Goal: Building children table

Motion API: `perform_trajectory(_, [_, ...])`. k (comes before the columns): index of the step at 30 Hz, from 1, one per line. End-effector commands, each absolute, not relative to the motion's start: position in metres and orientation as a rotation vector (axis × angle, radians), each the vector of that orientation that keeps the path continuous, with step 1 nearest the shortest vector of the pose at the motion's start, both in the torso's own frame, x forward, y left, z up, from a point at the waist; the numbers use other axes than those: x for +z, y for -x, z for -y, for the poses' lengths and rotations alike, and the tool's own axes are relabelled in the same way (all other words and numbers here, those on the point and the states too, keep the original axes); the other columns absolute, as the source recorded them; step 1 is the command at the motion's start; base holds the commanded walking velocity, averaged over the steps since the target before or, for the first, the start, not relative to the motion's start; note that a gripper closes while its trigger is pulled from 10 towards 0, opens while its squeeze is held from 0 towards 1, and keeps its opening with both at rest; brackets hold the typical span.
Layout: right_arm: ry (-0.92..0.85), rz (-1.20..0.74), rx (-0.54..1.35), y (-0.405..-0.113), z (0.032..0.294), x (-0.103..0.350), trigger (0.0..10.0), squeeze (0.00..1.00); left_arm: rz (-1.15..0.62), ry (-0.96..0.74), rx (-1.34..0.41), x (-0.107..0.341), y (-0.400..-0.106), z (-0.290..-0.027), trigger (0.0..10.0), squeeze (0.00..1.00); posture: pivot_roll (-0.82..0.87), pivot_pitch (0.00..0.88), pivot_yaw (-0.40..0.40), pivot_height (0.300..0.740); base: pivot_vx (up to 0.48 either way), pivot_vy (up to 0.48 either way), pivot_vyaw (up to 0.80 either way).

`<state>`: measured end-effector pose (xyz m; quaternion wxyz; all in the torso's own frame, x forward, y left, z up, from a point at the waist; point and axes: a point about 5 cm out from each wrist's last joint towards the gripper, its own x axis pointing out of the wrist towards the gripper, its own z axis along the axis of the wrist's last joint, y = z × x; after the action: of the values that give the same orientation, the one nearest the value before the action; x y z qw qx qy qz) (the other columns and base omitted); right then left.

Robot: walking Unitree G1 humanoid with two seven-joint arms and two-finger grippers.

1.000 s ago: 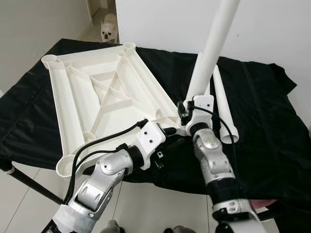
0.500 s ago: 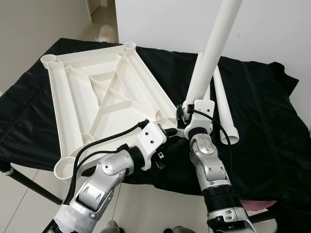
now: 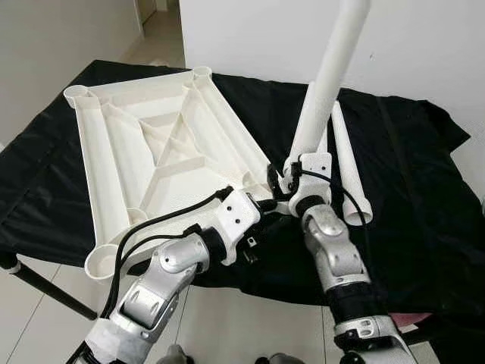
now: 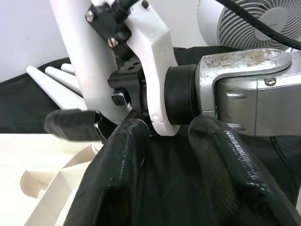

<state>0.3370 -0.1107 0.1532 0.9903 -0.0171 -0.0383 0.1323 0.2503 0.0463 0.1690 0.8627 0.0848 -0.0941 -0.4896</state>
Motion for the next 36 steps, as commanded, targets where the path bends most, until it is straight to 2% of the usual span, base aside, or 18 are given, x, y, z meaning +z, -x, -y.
perform_trajectory(1, [0.048,0.083,0.347,-0.339,0.107,0.153,10.0,0.00,0.187,-0.187,-1.069,0.166,-0.250,-0.045,10.0,0.00,-0.06,0.018,-0.003,0.740,0.000,0.000,0.00])
perform_trajectory(5, [0.087,0.111,0.481,-0.344,0.109,0.155,10.0,0.00,0.189,-0.188,-1.066,0.168,-0.252,-0.045,10.0,0.00,-0.06,0.022,0.001,0.740,0.000,0.000,0.00])
perform_trajectory(16, [0.140,0.108,0.644,-0.350,0.116,0.154,10.0,0.00,0.189,-0.185,-1.068,0.169,-0.251,-0.045,10.0,0.00,-0.05,0.037,0.012,0.740,0.000,0.000,0.00])
perform_trajectory(17, [0.153,0.106,0.656,-0.351,0.117,0.153,8.9,0.00,0.189,-0.185,-1.068,0.169,-0.251,-0.045,10.0,0.00,-0.05,0.037,0.012,0.740,0.000,0.000,0.00])
perform_trajectory(18, [0.160,0.104,0.661,-0.351,0.118,0.152,8.9,0.00,0.189,-0.185,-1.068,0.169,-0.251,-0.045,10.0,0.00,-0.05,0.037,0.012,0.740,0.000,0.000,0.00])
perform_trajectory(19, [0.163,0.104,0.669,-0.352,0.119,0.151,0.7,0.00,0.189,-0.185,-1.068,0.169,-0.251,-0.045,10.0,0.00,-0.05,0.037,0.012,0.740,0.000,0.000,0.00])
perform_trajectory(21, [0.163,0.104,0.669,-0.352,0.119,0.151,0.7,0.00,0.189,-0.185,-1.068,0.169,-0.251,-0.045,10.0,0.00,-0.05,0.037,0.012,0.740,0.000,0.000,0.00])
perform_trajectory(22, [0.167,0.104,0.678,-0.352,0.120,0.150,0.0,0.00,0.188,-0.185,-1.069,0.168,-0.251,-0.046,10.0,0.00,-0.05,0.039,0.013,0.740,0.000,0.000,0.00])
perform_trajectory(30, [0.168,0.094,0.690,-0.352,0.129,0.147,0.0,0.00,0.183,-0.184,-1.074,0.167,-0.249,-0.045,10.0,0.00,-0.06,0.042,0.016,0.740,0.000,0.000,0.00])
perform_trajectory(31, [0.154,0.088,0.671,-0.352,0.132,0.147,0.6,0.00,0.181,-0.184,-1.077,0.166,-0.249,-0.045,10.0,0.00,-0.06,0.044,0.016,0.740,0.000,0.000,0.00])
perform_trajectory(33, [0.149,0.087,0.664,-0.353,0.132,0.146,0.6,0.00,0.180,-0.184,-1.077,0.166,-0.249,-0.045,10.0,0.00,-0.06,0.044,0.016,0.740,0.000,0.000,0.00])
perform_trajectory(34, [0.146,0.087,0.662,-0.353,0.133,0.146,10.0,0.00,0.180,-0.184,-1.077,0.166,-0.249,-0.045,10.0,0.00,-0.06,0.044,0.016,0.740,0.000,0.000,0.00])
perform_trajectory(36, [0.146,0.087,0.662,-0.353,0.133,0.146,10.0,0.00,0.180,-0.184,-1.077,0.166,-0.249,-0.045,10.0,0.00,-0.06,0.044,0.016,0.740,0.000,0.000,0.00])
